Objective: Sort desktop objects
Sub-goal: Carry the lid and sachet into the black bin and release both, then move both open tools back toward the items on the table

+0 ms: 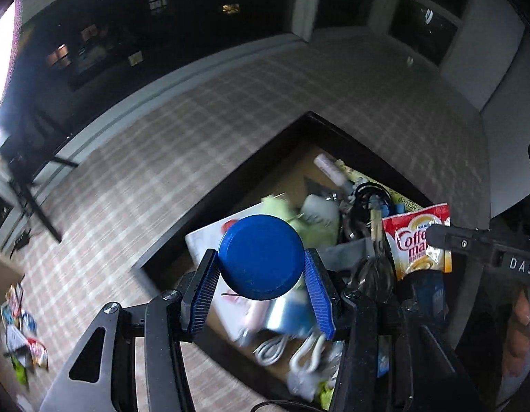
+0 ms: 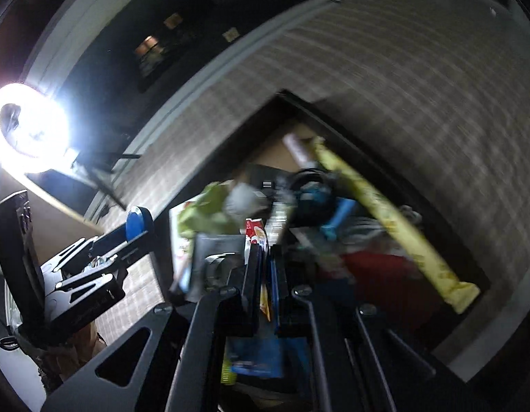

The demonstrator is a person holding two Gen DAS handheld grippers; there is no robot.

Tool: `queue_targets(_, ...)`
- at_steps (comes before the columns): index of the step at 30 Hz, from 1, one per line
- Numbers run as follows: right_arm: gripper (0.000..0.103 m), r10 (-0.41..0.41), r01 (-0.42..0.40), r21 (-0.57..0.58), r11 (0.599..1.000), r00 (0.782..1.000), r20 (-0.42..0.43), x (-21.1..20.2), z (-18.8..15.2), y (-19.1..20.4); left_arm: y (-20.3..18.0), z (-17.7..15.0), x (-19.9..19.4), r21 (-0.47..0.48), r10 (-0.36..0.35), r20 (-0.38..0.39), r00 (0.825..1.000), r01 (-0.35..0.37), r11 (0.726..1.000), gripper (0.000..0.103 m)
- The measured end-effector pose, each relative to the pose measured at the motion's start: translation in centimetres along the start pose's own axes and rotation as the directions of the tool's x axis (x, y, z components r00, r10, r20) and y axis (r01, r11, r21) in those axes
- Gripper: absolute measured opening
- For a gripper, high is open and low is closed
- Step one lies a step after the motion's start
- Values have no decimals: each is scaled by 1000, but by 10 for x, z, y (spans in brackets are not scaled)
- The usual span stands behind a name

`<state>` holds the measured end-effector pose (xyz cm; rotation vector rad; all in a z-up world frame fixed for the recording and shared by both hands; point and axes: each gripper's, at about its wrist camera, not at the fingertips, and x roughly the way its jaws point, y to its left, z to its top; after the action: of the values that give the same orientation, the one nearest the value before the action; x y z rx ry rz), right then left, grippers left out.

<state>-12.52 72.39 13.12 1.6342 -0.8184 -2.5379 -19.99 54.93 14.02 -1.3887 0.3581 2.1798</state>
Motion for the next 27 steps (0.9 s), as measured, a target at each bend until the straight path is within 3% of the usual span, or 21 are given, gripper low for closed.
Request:
queue_targets(5, 5, 10, -10, 30, 999, 1000, -15, 8, 2, -15, -16, 11, 18, 41, 16, -30, 999, -15, 999, 47)
queue_targets(15, 7, -19, 18, -23, 1000, 998, -57, 23, 3, -1, -18, 12, 35, 61, 2, -96, 995, 4, 998, 48)
queue_targets(18, 22, -37, 35, -32, 999, 998, -56, 21, 5, 2, -17, 12, 32, 49, -3, -92, 996, 8, 999, 51)
queue_targets(20, 42, -44, 43, -28, 999, 998, -40, 17, 7, 4, -14, 14, 28, 35, -15, -90, 996, 18, 999, 54)
queue_targets(27, 43, -59, 59, -55, 997, 998, 0, 4, 12, 17, -1, 12, 1, 17, -6, -34, 999, 7, 1000, 55)
